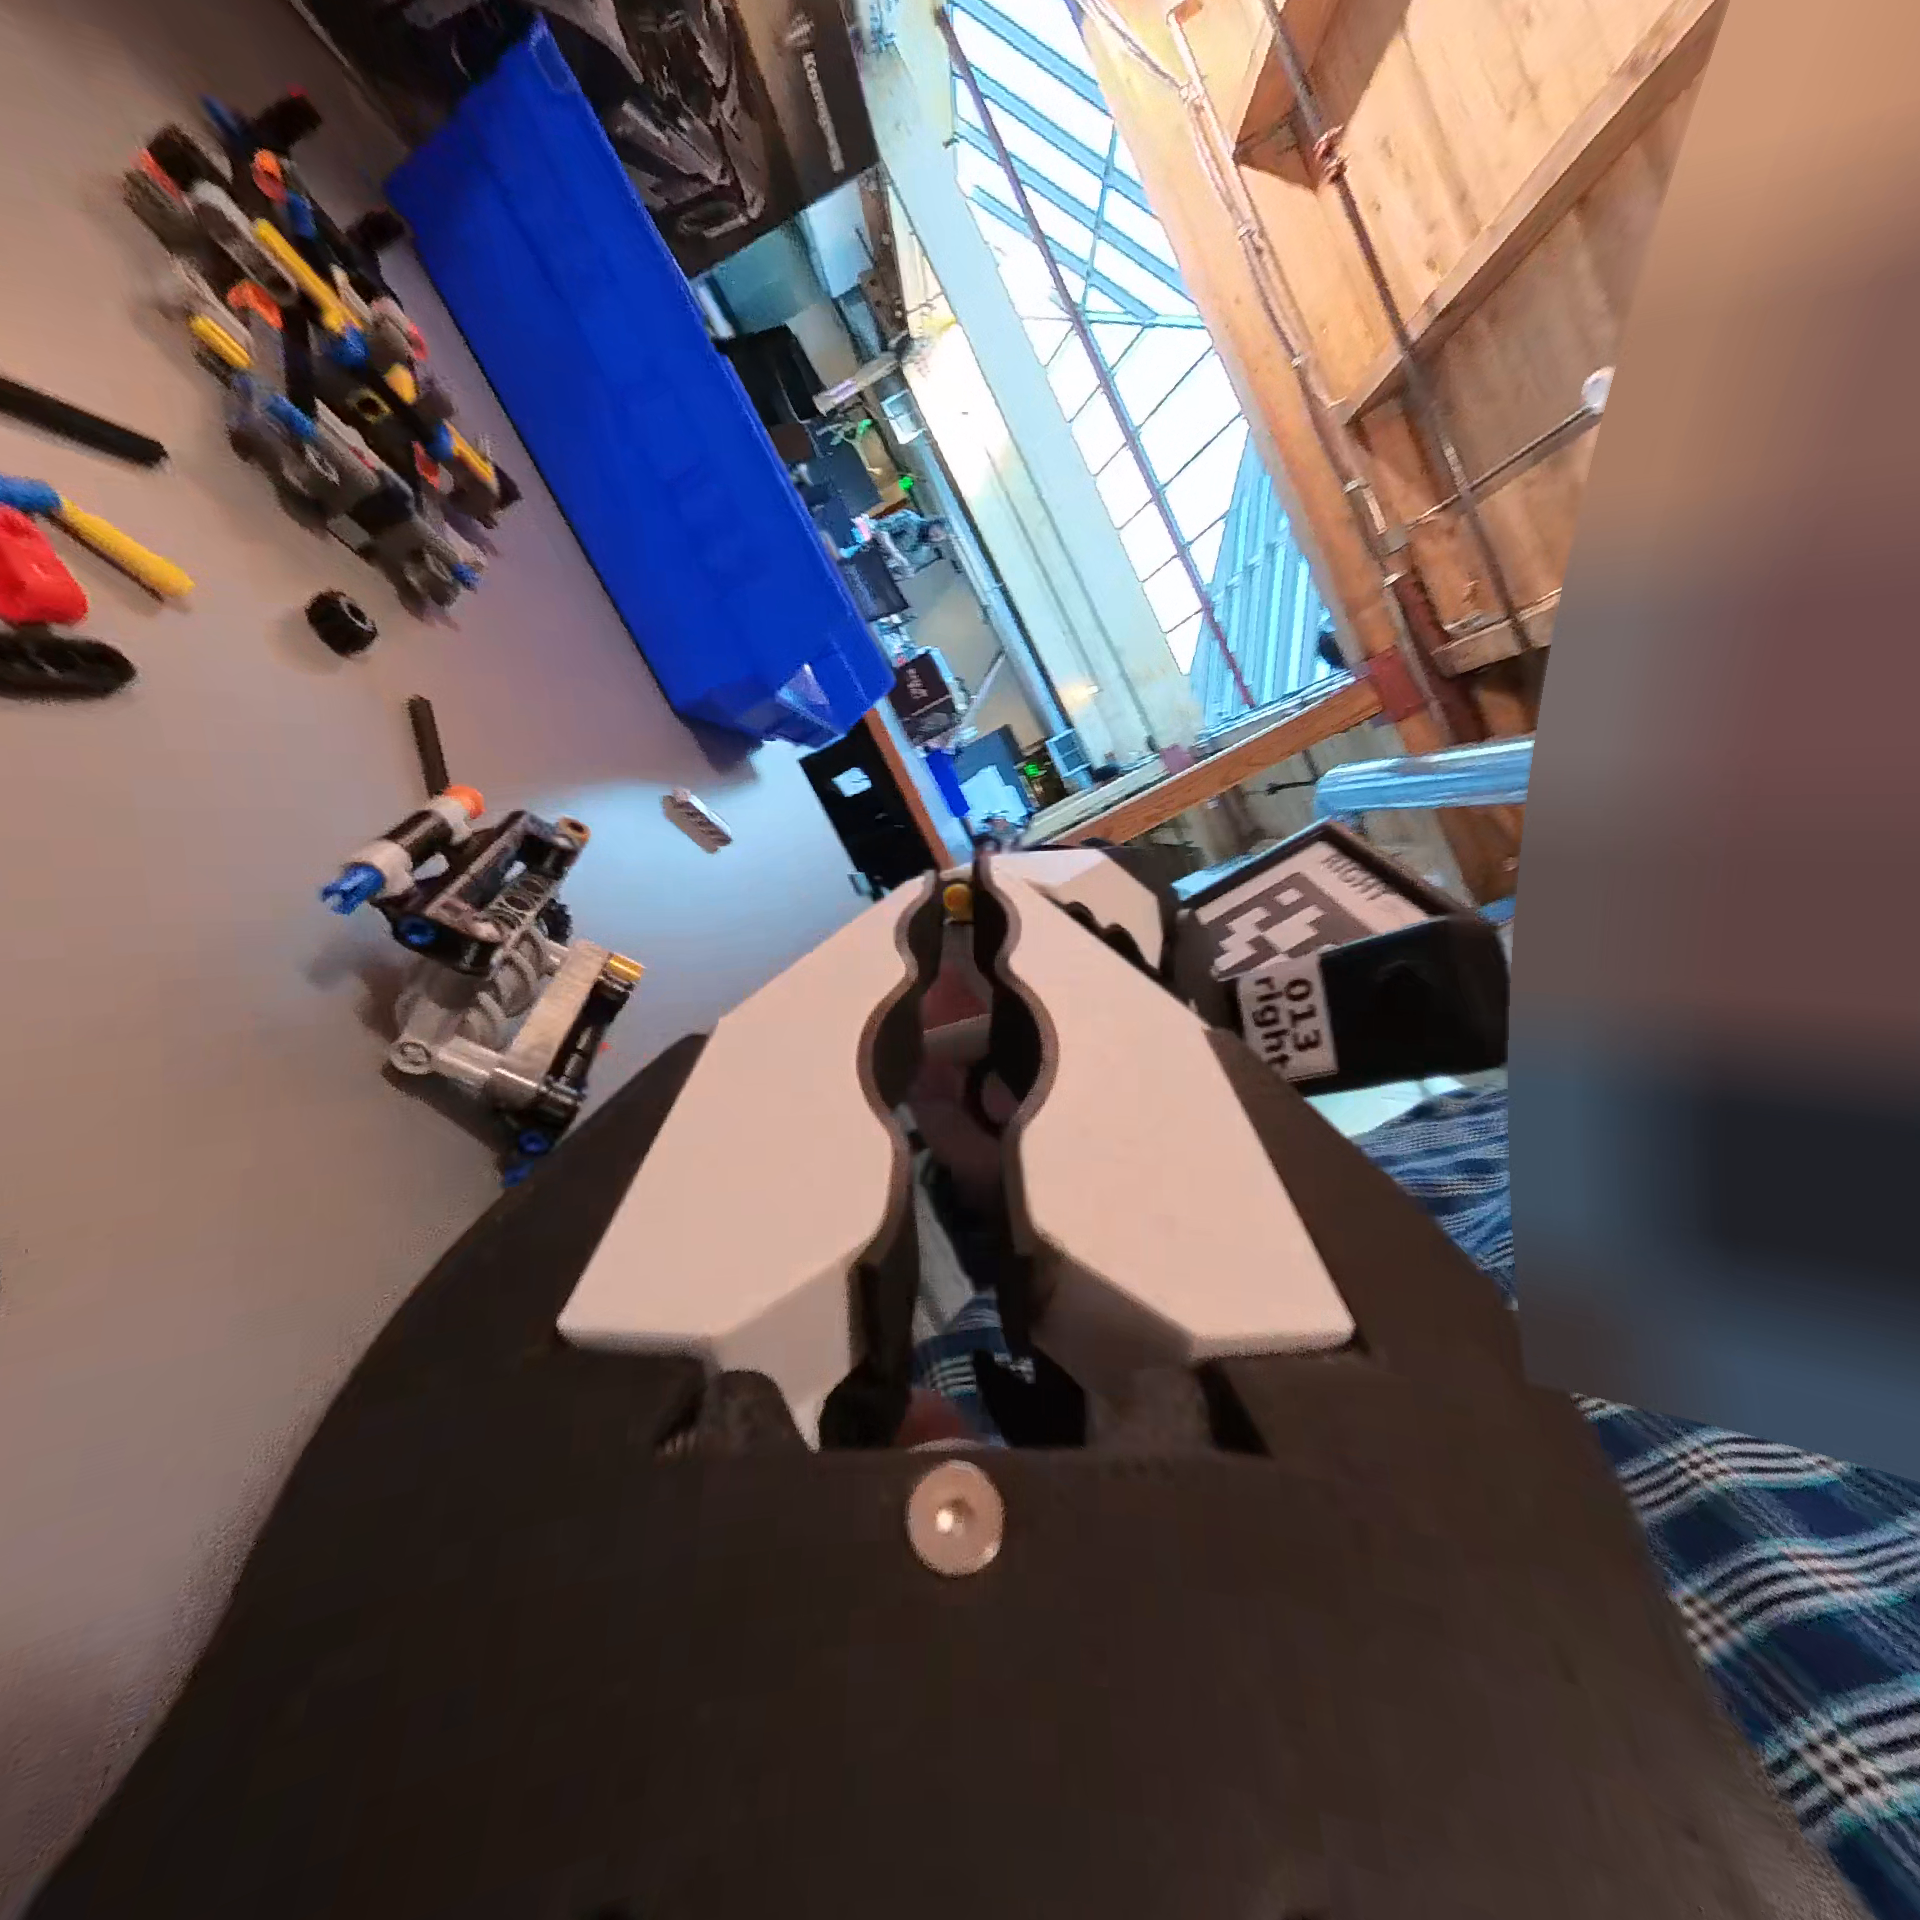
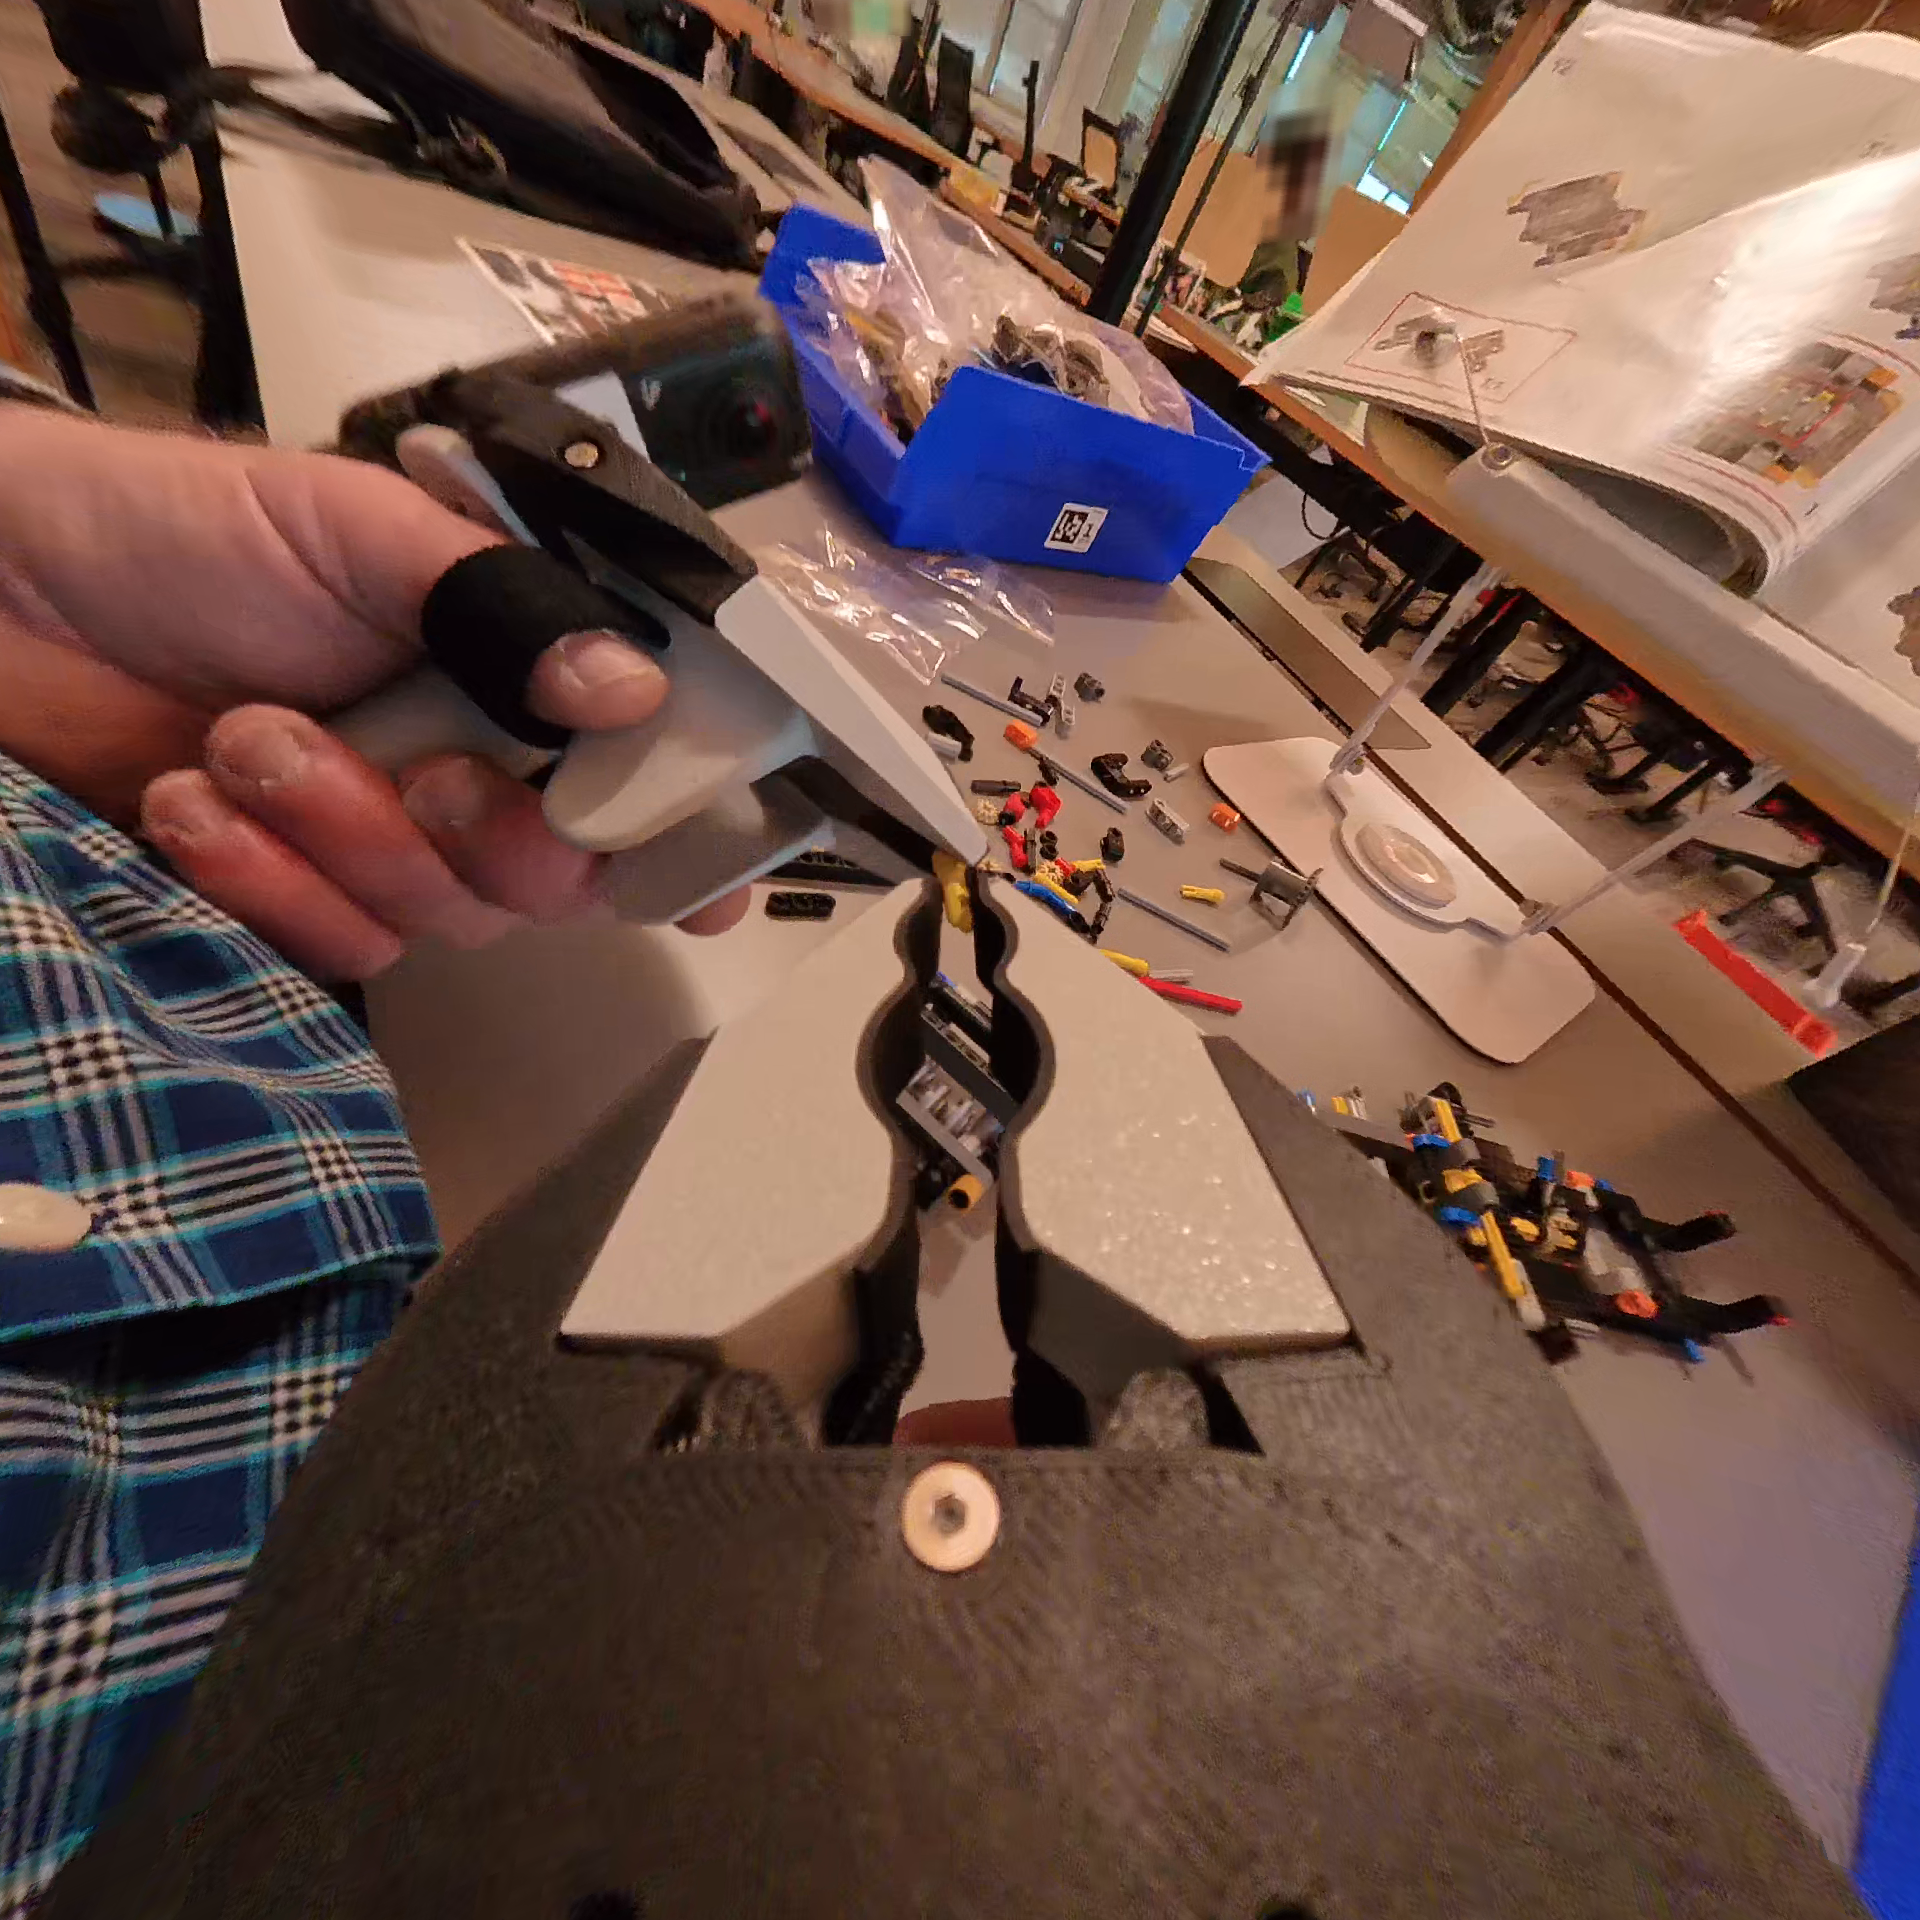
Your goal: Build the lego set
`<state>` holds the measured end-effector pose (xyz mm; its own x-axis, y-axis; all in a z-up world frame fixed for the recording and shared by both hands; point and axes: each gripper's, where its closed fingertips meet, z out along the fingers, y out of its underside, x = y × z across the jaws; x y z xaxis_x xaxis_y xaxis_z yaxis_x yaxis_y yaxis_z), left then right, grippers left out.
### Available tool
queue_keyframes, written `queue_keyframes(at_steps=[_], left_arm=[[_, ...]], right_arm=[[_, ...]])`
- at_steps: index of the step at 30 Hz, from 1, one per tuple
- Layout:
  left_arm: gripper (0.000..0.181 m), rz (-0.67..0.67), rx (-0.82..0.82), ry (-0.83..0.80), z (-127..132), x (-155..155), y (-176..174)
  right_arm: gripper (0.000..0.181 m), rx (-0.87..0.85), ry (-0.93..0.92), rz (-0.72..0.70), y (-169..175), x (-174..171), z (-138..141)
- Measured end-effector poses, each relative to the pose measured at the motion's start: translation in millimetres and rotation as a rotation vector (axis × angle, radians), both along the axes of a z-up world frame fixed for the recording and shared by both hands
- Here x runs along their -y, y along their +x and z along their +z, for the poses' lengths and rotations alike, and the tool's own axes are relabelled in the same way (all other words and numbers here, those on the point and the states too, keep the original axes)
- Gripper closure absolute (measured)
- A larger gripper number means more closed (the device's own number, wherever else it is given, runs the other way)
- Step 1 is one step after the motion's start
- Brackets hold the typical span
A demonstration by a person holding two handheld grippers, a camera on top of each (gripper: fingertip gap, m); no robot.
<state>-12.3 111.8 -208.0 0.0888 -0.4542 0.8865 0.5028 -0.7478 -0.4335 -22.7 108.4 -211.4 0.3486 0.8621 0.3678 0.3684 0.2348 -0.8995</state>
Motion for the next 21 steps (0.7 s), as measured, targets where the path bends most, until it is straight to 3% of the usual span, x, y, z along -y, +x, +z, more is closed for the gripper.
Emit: queue_keyframes(at_steps=[6,9,13,16,21], left_arm=[[0.180,-0.092,0.185,-0.073,4.9,5.2,3.2],[0.179,-0.107,0.160,-0.061,3.4,7.5,4.9],[0.173,0.001,-0.090,0.056,-5.5,4.2,-9.3],[0.173,0.033,-0.437,0.169,-30.2,10.5,-21.4],[0.172,0.074,-0.850,0.314,-54.9,21.1,-42.5]], right_arm=[[0.179,-0.114,-0.098,0.056,1.5,6.9,5.9],[0.179,-0.102,-0.133,0.083,3.4,9.2,4.1],[0.180,0.077,-0.176,0.133,10.9,9.9,-9.0],[0.180,0.319,-0.176,0.189,21.8,13.1,-35.8],[0.180,0.599,-0.160,0.301,23.2,23.8,-67.6]])
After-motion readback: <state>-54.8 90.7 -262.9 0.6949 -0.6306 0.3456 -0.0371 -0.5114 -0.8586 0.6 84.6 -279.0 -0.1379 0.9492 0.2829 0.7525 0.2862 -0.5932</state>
